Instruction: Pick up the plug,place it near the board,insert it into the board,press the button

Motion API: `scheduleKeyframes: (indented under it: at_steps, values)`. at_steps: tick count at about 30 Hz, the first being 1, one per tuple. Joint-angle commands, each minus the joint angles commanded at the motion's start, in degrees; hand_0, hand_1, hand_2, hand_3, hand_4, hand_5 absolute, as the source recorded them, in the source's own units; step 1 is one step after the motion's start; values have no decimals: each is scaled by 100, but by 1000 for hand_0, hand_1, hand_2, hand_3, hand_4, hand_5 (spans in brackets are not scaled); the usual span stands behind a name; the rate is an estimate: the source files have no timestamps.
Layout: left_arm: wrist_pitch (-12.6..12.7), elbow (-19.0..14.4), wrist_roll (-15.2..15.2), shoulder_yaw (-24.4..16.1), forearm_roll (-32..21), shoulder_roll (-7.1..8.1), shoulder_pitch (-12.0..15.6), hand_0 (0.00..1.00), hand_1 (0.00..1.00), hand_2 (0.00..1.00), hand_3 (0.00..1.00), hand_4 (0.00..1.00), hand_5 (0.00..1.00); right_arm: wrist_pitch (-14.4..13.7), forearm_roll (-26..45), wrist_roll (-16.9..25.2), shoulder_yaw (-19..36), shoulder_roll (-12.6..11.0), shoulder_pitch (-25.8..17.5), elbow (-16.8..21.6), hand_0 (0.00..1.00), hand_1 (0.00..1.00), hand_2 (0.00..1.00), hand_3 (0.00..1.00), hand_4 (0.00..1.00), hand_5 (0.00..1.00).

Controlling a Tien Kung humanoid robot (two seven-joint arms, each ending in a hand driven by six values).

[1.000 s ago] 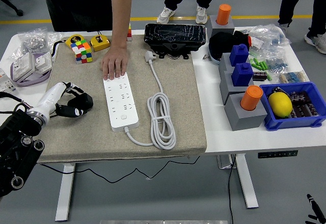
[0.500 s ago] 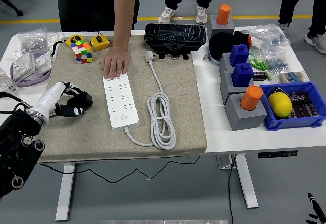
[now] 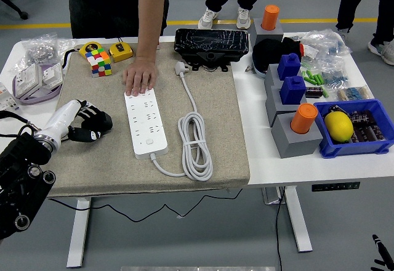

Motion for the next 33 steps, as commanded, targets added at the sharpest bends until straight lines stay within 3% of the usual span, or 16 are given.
scheduleKeyframes:
  at_steps: [20, 33]
  values:
    - [-153, -336, 49, 53, 69, 155, -23, 751, 451, 370, 499, 768, 2, -1, -13, -11, 7, -5, -11, 0, 998, 854, 770, 842, 998, 998]
    - [-153, -1211, 116, 145, 109, 293, -82, 739, 435, 365, 498, 750, 2, 0, -2, -13, -1, -3, -13, 0, 998, 854, 769, 842, 998, 998]
